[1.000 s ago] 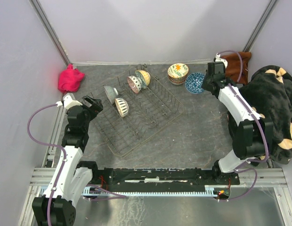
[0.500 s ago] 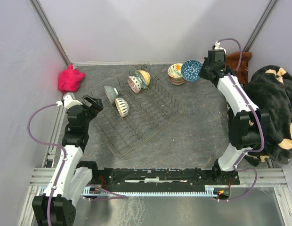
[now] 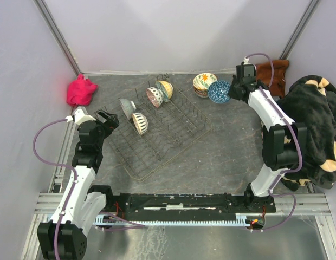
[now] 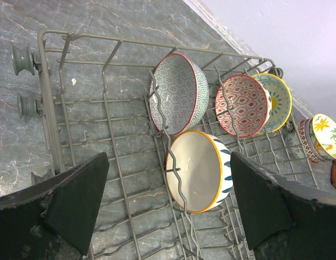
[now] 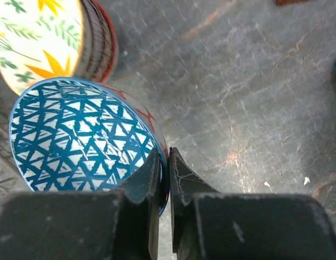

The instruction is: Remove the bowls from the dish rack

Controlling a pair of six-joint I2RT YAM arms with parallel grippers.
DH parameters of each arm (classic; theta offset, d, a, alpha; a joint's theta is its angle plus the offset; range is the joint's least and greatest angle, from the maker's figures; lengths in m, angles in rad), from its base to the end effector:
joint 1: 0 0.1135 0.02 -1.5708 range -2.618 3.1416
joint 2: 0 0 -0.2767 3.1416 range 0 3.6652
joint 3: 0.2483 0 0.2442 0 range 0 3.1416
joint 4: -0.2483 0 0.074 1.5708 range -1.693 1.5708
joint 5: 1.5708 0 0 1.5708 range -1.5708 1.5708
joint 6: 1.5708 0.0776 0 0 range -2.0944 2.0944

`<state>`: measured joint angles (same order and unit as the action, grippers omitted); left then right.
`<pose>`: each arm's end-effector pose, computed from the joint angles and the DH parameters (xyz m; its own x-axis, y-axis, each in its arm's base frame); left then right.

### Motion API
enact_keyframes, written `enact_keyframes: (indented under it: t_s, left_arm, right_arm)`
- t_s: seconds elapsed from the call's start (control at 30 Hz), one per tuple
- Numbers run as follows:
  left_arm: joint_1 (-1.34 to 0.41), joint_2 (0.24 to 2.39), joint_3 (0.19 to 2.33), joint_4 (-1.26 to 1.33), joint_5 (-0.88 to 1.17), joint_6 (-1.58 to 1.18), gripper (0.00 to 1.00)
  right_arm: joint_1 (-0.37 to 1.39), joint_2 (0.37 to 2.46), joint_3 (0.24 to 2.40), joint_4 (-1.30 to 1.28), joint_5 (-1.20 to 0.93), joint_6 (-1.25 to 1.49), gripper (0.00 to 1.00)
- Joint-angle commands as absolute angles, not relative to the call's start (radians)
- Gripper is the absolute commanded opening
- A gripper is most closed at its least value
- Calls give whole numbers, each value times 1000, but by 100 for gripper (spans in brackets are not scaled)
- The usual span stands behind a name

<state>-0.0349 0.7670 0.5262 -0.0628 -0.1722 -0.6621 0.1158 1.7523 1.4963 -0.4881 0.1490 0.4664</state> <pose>0.2089 0.0060 0.2624 -0.1563 -0.6006 -0.7841 -0.2854 0.7875 -0.5463 0.4235 0.0377 0.2817 -0.6035 0.3775 -0.7023 0.2974 0.9238 0.2410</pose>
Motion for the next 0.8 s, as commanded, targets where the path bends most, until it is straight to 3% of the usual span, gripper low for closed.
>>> enact_keyframes:
  t_s: [0.0,0.77]
  left_arm:
    - [-37,762,529,-9,-155,-695,99]
    - [-37,762,524,-8,-155,-696,99]
  right_arm:
    - [113,1765,1440,-420,145,478,1]
    - [78,1881,1360,-319,80,517,1]
